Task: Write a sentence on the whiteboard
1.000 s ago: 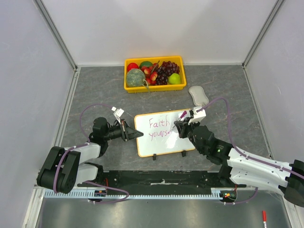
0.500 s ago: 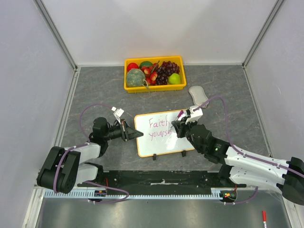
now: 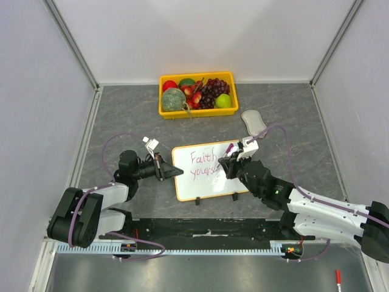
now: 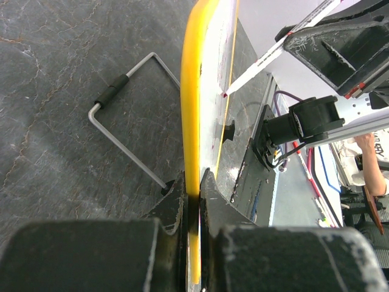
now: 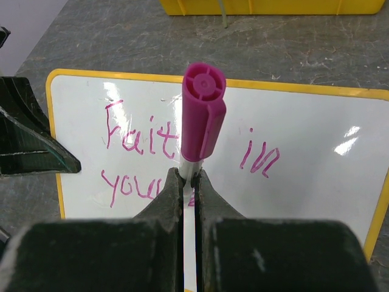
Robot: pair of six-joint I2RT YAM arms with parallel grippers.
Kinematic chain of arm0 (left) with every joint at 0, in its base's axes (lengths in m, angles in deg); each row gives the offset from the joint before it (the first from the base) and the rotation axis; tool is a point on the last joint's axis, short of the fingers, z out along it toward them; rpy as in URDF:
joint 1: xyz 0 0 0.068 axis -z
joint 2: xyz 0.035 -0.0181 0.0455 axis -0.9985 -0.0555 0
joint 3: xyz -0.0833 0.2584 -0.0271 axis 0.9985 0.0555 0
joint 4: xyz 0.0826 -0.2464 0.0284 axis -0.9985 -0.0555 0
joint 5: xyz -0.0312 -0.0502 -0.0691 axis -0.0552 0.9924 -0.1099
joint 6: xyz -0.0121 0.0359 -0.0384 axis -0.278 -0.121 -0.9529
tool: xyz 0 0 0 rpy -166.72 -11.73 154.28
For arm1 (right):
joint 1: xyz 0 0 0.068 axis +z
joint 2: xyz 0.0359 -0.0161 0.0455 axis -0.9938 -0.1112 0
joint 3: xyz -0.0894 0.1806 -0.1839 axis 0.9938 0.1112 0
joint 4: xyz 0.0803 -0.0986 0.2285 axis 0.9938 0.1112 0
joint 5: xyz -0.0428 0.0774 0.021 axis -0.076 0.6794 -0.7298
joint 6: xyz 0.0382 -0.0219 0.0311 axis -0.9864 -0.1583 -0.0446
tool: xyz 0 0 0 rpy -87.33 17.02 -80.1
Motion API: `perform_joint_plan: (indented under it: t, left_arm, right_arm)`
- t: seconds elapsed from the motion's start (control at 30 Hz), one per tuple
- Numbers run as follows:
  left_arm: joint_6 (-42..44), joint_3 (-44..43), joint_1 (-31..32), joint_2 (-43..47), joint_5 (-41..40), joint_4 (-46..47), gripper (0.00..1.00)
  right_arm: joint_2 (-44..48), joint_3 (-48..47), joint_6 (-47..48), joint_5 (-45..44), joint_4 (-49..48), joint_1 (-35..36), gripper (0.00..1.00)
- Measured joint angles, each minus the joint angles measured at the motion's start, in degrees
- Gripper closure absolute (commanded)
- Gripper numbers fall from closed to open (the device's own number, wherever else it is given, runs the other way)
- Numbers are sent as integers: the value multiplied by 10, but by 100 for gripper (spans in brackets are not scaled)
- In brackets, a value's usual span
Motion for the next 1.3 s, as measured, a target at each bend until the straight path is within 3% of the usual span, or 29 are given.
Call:
perform_joint_plan:
  t: [0.97,1.3]
  left_arm:
    - [0,0,0,0,0,0,98]
    - [0,0,0,0,0,0,98]
  right_arm:
    - [58,-12,11,-54,44,-1,100]
    - [32,-26,21,-67,43,-11,100]
